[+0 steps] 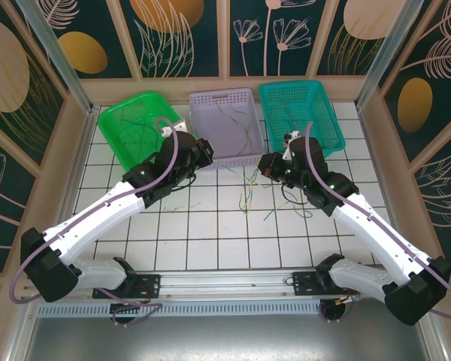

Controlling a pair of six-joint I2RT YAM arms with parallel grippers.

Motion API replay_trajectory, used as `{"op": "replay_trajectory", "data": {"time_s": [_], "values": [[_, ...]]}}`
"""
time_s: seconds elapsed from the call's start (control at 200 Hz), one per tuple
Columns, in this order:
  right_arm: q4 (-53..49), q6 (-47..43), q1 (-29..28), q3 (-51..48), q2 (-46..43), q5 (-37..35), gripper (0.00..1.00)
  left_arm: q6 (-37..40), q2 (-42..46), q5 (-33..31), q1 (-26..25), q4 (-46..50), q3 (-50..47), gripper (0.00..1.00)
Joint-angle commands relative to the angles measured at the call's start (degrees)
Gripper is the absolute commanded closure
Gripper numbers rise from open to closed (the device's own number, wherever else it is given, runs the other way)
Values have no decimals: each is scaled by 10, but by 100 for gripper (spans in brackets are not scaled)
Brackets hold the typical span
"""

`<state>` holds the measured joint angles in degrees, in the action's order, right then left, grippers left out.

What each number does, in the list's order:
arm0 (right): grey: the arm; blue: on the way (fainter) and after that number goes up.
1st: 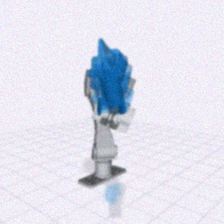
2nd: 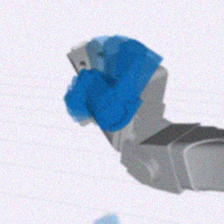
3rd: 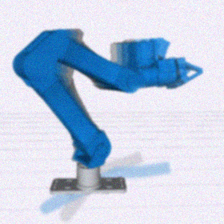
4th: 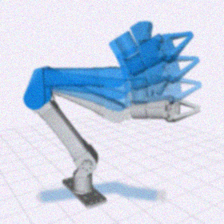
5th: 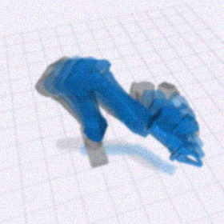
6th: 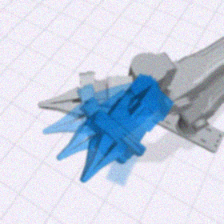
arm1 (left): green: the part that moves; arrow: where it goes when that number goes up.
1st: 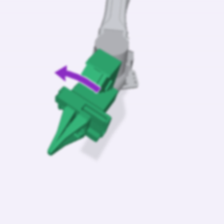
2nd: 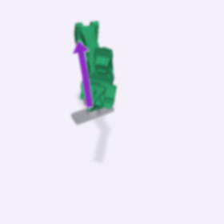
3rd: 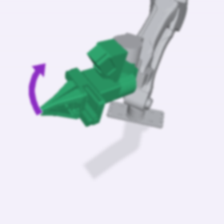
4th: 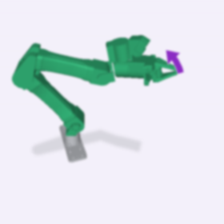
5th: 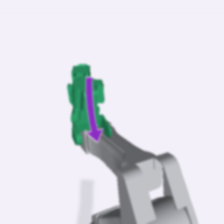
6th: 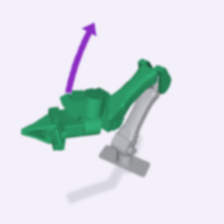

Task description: Untangle the cables

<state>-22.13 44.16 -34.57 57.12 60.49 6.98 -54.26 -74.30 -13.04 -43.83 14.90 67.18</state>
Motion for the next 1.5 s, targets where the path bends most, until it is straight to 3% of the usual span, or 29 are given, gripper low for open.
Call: {"op": "replay_trajectory", "data": {"time_s": [0.0,0.185,0.465,0.596,0.766,0.881,0.956,1.101,1.326,1.381,1.496], "values": [[-27,-13,-3,23,-10,-42,100,10,-8,-14,1,9,21,100],[-14,3,5,31,-8,-50,100,34,-29,20,-2,29,4,100],[-32,55,29,52,10,-12,100,70,-39,-15,-58,24,-51,100],[-41,98,87,46,11,31,100,85,-58,-48,-75,61,-58,100],[-43,105,99,45,15,47,100,76,-52,-21,-78,36,-76,100],[-39,96,99,36,14,50,100,60,-44,6,-77,49,-57,54],[-43,83,98,30,12,48,100,45,-23,6,-77,59,-43,43],[-49,61,96,22,4,35,100,28,14,-1,-77,97,10,33],[-58,56,86,22,6,22,100,32,35,-5,-78,137,64,30],[-63,59,77,28,9,14,100,60,36,27,-77,105,61,33],[-62,59,68,35,14,13,100,105,21,157,-77,-3,23,40]]}}
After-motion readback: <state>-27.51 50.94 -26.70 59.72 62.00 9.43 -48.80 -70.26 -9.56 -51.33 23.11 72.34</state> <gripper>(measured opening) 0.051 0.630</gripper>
